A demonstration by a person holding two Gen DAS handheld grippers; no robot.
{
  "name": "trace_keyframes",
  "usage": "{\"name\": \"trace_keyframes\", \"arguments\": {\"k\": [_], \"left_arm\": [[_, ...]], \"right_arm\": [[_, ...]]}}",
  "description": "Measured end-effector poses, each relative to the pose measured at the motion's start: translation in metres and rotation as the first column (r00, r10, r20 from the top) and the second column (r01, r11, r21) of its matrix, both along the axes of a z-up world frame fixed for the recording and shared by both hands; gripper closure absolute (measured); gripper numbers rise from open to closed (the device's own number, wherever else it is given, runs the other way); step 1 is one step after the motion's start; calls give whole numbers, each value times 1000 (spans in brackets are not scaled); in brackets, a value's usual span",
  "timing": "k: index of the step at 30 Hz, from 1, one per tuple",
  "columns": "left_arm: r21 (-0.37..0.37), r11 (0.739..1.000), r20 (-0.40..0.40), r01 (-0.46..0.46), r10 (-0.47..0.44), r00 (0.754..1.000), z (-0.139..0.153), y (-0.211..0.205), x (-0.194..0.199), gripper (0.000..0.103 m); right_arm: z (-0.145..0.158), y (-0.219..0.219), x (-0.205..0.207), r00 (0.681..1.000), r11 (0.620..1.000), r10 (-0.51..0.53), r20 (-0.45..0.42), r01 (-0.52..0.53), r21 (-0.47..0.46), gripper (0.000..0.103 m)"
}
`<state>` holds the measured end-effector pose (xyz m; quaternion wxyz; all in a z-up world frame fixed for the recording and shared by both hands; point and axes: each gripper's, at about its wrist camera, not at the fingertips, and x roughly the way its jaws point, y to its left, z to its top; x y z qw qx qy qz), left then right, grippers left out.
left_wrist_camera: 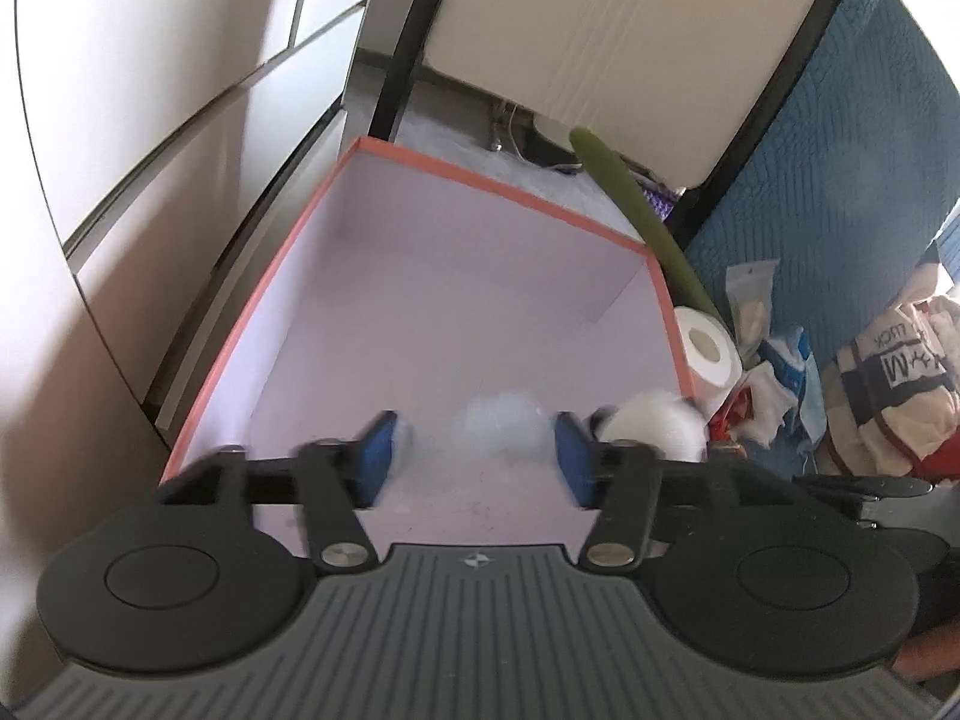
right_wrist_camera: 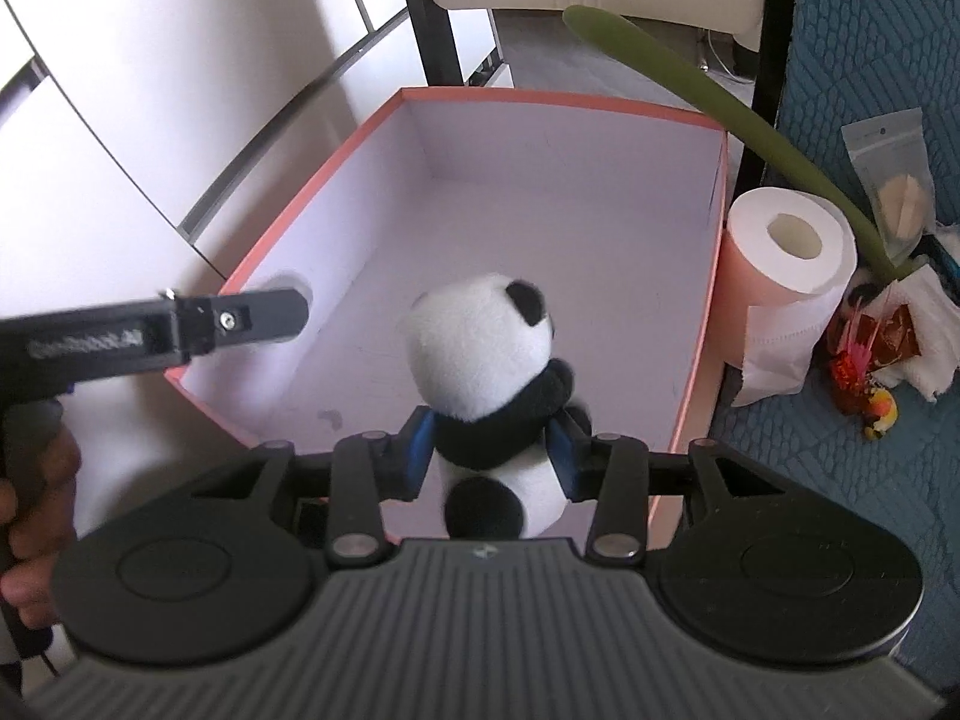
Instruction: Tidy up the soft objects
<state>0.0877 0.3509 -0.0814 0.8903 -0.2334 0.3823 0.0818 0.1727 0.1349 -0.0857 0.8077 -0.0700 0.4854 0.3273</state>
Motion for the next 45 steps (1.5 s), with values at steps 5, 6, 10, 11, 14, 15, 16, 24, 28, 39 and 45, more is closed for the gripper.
{"name": "trace_keyframes", "arguments": {"k": [5,6,10,11,14,15,16,24,28,39,45], "left_arm": [[38,999,13,16,-16,1000,12,-10,-1,40],[46,999,17,16,-17,1000,15,-13,-2,40],[73,997,41,18,-21,999,31,-25,-9,40],[77,997,47,17,-21,999,35,-29,-12,40],[89,996,65,20,-26,998,48,-41,-19,40],[94,995,70,20,-27,997,51,-45,-21,40],[99,995,77,20,-28,997,55,-50,-24,40],[126,991,115,37,-52,992,80,-94,-44,40],[134,990,130,54,-72,989,87,-119,-53,40],[127,985,154,120,-139,978,89,-188,-79,40],[130,976,162,175,-195,967,85,-223,-91,40]], "right_arm": [[12,-9,1,1000,999,-18,11,17,39,52],[15,-11,0,1000,999,-21,12,20,51,51],[29,-21,-5,998,997,-37,44,34,70,51],[33,-24,-7,998,997,-38,53,34,76,51],[45,-37,-14,996,995,-45,83,37,93,51],[48,-42,-17,995,994,-50,91,41,99,51],[51,-46,-19,994,993,-55,96,45,105,51],[73,-97,-46,984,988,-90,153,69,141,51],[80,-123,-58,978,984,-117,173,90,154,51],[84,-195,-92,950,969,-213,228,175,175,51],[76,-231,-108,933,953,-281,226,241,185,51]]}}
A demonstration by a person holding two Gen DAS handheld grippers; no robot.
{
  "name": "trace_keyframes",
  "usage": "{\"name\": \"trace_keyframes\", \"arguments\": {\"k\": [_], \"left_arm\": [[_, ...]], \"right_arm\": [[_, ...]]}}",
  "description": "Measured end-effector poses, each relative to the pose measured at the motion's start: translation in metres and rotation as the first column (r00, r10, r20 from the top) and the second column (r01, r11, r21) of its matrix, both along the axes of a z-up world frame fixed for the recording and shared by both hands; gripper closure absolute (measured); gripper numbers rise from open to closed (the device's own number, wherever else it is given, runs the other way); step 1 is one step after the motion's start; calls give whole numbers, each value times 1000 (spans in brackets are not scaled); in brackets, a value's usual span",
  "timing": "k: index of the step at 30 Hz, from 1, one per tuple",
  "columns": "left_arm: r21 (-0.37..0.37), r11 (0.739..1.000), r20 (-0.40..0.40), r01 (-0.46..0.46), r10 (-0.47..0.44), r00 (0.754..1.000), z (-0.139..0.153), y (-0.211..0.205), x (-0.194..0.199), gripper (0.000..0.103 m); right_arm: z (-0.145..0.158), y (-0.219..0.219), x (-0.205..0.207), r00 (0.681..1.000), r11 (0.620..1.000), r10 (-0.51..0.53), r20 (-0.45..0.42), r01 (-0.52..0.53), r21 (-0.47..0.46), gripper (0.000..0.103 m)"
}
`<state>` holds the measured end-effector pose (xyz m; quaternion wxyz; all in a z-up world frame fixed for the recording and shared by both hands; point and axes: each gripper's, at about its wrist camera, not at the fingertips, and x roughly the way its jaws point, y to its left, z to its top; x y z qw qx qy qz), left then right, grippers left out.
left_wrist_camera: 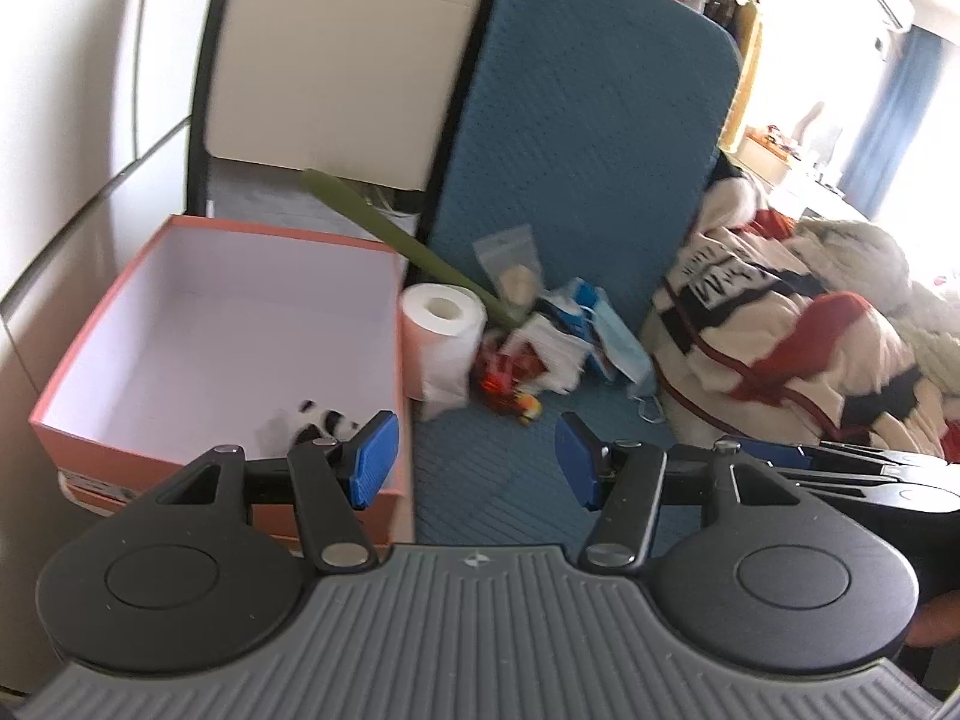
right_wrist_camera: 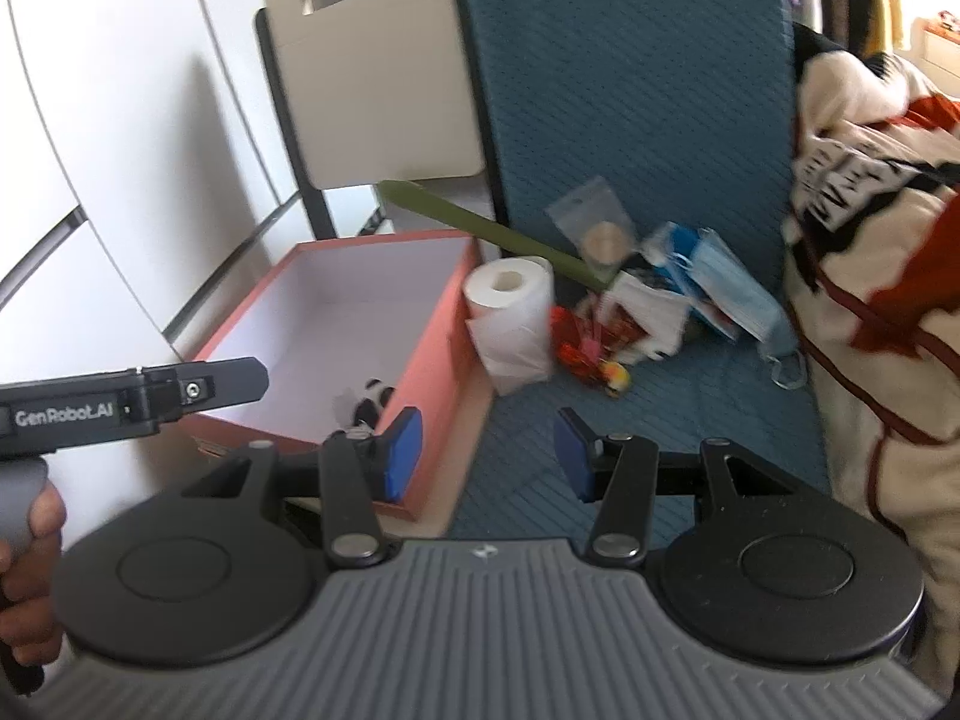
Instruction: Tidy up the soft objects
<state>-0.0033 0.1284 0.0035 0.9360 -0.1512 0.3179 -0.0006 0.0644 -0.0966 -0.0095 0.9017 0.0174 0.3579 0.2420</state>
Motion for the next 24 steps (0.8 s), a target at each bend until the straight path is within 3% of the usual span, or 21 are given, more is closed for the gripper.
{"name": "trace_keyframes", "arguments": {"k": [13,24], "left_arm": [[-13,996,11,92,-92,996,-26,-59,-4,40],[3,990,-27,142,-142,989,-66,-86,59,40]], "right_arm": [[-25,-67,-22,994,993,-111,0,111,29,51],[-66,-92,15,984,983,-172,-45,174,54,51]]}}
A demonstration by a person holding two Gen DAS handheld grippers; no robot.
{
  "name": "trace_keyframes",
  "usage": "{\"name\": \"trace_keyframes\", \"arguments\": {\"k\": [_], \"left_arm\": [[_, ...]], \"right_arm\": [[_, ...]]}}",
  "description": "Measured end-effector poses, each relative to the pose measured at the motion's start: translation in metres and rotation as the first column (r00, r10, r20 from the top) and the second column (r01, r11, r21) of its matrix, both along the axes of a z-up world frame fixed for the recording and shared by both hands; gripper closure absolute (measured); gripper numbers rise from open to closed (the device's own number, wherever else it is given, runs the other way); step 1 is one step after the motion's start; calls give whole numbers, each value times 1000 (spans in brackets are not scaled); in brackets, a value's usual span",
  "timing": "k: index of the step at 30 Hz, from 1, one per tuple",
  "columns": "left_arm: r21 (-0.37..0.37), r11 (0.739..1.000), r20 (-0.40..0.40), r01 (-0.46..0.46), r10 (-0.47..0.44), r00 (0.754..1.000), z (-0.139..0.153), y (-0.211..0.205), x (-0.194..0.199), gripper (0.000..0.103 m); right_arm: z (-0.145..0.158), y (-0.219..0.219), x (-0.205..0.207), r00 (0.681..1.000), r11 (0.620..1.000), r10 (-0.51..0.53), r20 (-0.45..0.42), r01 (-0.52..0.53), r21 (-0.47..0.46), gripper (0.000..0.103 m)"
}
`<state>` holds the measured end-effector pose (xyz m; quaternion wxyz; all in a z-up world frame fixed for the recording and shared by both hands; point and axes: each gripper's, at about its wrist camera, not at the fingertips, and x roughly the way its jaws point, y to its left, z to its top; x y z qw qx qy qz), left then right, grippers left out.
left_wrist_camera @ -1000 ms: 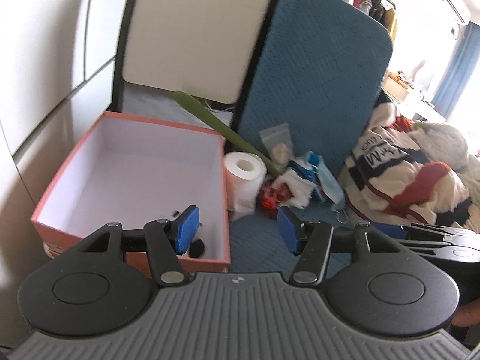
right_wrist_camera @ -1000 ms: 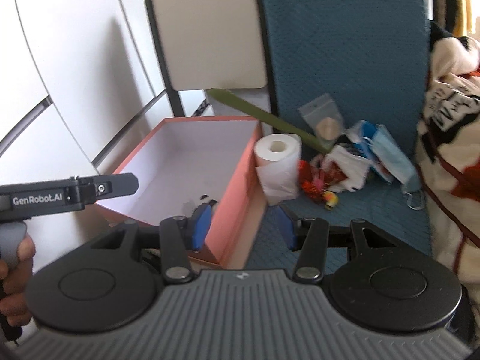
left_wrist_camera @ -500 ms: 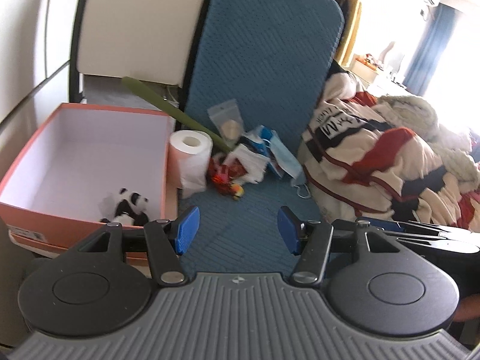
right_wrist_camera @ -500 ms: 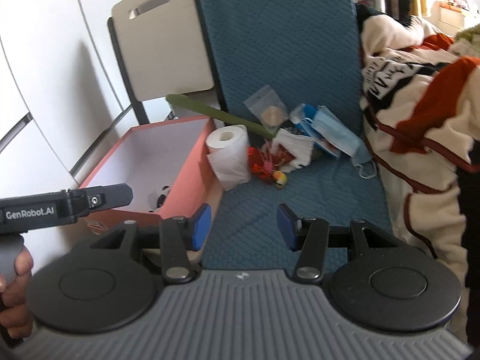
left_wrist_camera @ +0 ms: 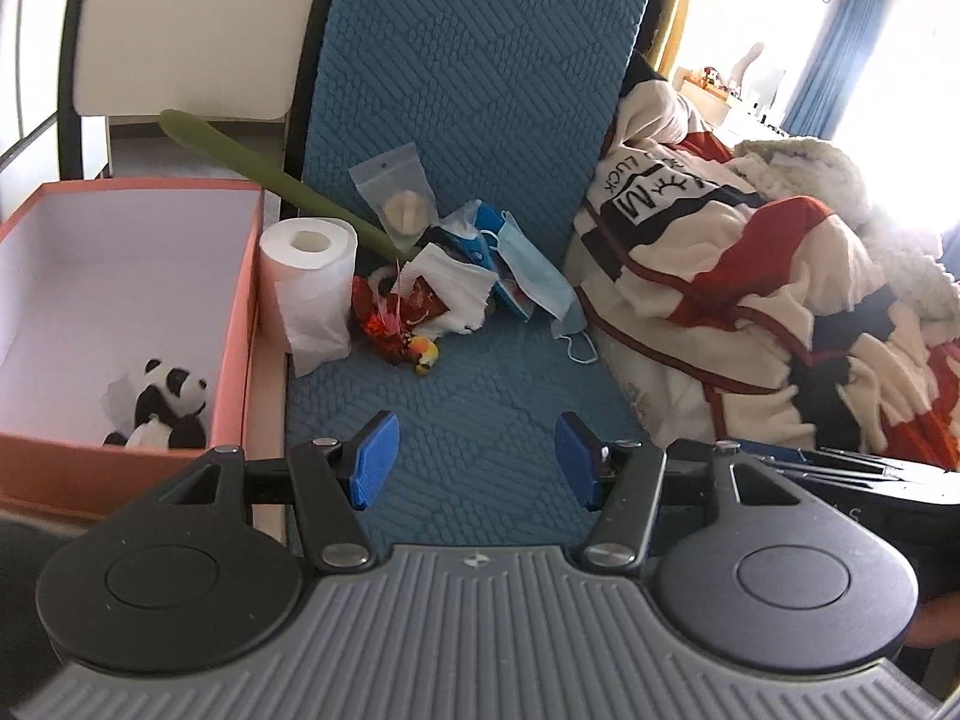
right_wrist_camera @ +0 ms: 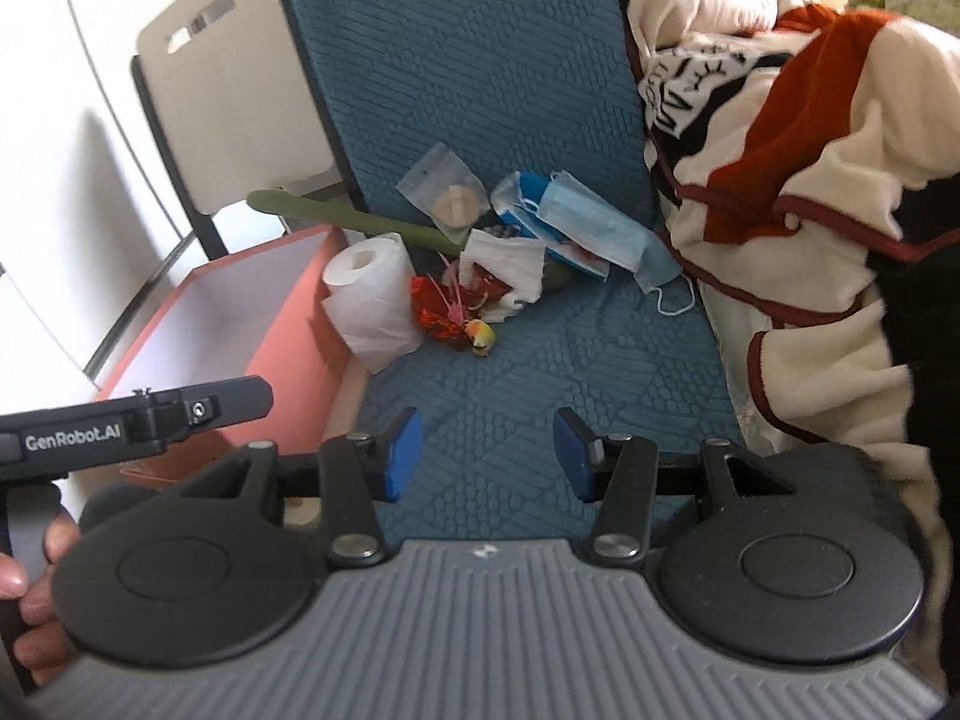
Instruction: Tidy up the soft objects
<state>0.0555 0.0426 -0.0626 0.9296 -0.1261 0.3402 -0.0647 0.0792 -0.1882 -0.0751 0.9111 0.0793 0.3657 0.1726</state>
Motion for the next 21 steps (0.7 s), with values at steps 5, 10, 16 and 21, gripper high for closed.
{"name": "trace_keyframes", "arguments": {"k": [5,10,16,21], "left_arm": [[-9,1000,-16,-24,24,1000,-28,3,41,40],[-52,996,-65,-77,74,995,-71,11,83,40],[-38,994,-87,-98,94,992,-102,15,124,41],[-26,995,-89,-99,96,991,-112,10,151,41]], "right_arm": [[-27,6,38,1000,1000,14,-13,-14,-4,51],[-50,15,77,999,999,28,-18,-29,-17,51],[-76,24,123,999,999,49,-23,-49,-5,51],[-90,24,153,998,999,47,-49,-47,5,51]]}}
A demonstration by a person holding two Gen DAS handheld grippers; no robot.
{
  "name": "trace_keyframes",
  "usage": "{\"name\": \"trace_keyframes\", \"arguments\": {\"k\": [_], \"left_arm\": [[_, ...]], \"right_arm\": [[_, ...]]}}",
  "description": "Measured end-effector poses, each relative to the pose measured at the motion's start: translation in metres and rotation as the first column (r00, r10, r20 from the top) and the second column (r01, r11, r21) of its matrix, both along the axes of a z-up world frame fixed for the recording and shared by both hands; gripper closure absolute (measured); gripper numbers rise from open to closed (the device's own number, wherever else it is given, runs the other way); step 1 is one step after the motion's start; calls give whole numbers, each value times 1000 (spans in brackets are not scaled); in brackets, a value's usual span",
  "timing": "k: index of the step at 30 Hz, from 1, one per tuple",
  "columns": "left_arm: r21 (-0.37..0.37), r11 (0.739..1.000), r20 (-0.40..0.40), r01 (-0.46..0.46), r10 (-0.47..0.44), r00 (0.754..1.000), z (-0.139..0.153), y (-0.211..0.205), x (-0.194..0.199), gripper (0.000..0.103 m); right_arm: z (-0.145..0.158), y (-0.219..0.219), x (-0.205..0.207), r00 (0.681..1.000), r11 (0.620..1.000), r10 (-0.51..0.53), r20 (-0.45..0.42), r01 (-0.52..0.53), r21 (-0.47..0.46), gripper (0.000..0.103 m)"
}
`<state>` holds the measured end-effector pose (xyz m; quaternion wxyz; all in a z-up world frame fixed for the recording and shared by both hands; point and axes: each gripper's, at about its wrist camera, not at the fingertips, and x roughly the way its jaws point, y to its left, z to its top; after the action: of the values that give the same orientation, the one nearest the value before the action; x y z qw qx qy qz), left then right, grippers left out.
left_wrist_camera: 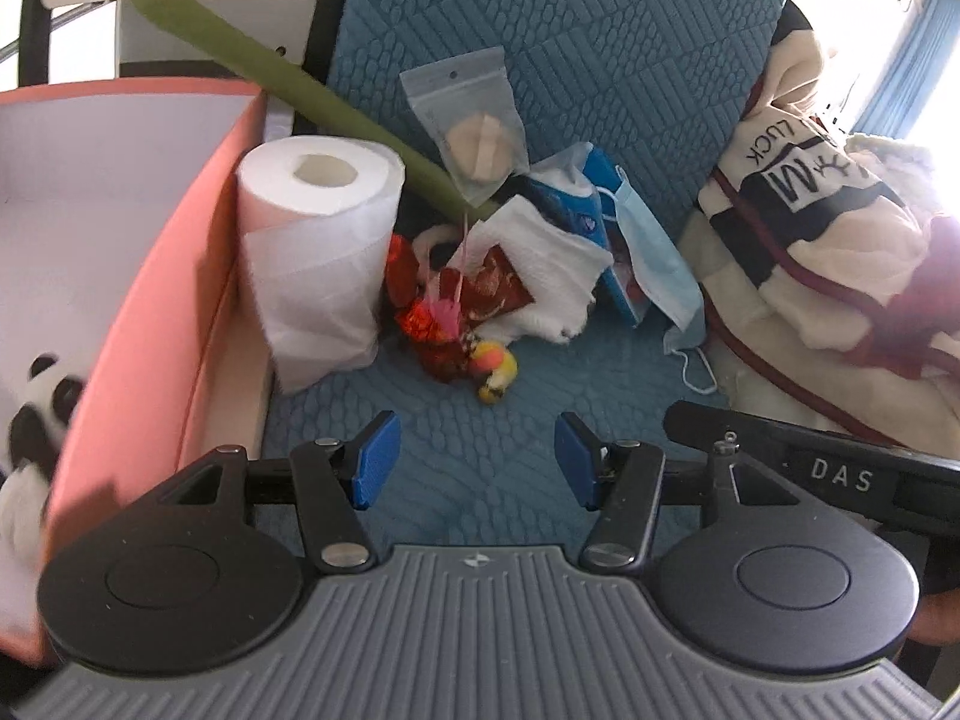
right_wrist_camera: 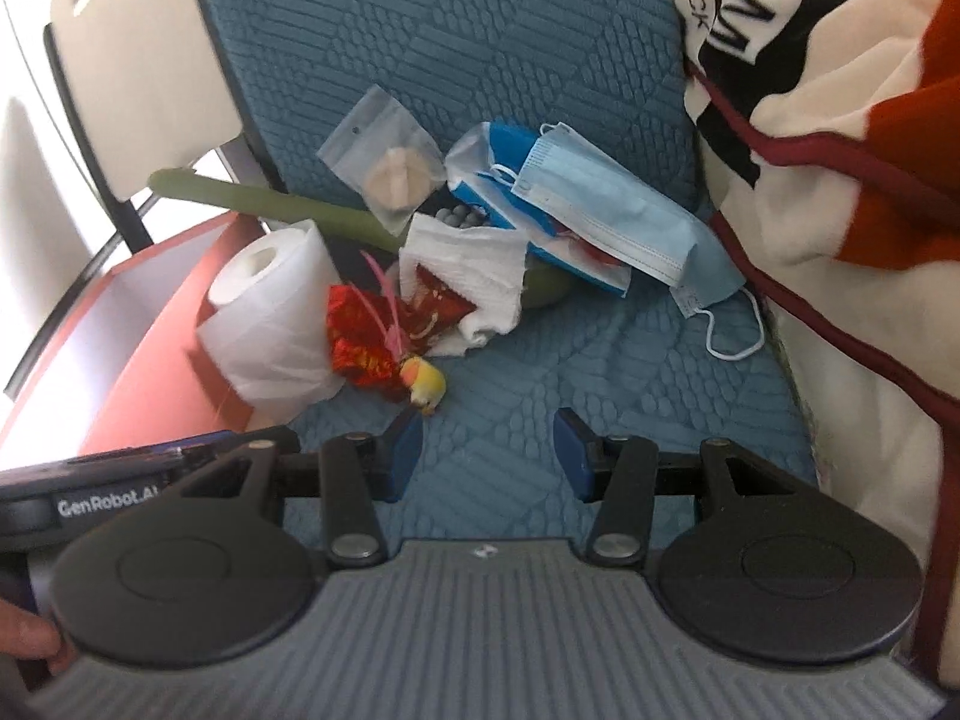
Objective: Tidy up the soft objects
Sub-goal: 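Move the left tool toward the red foil candy while the right tool approaches the white tissue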
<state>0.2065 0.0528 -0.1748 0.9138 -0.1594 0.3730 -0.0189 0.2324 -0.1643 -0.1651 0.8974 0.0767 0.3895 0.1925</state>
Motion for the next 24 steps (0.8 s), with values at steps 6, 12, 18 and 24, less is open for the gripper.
{"name": "trace_keyframes", "arguments": {"k": [6,12,18,24], "left_arm": [[12,1000,28,-6,6,1000,-8,-10,35,41],[57,998,36,-38,36,999,-20,-8,61,41],[95,994,21,-58,56,998,-33,-1,77,41],[115,990,11,-79,78,997,-41,2,84,44]], "right_arm": [[-9,5,29,1000,1000,-18,5,18,1,51],[-17,7,50,999,999,-34,-10,34,9,51],[-23,13,70,999,999,-32,-18,33,21,51],[-31,19,90,999,999,-33,-36,34,32,51]]}}
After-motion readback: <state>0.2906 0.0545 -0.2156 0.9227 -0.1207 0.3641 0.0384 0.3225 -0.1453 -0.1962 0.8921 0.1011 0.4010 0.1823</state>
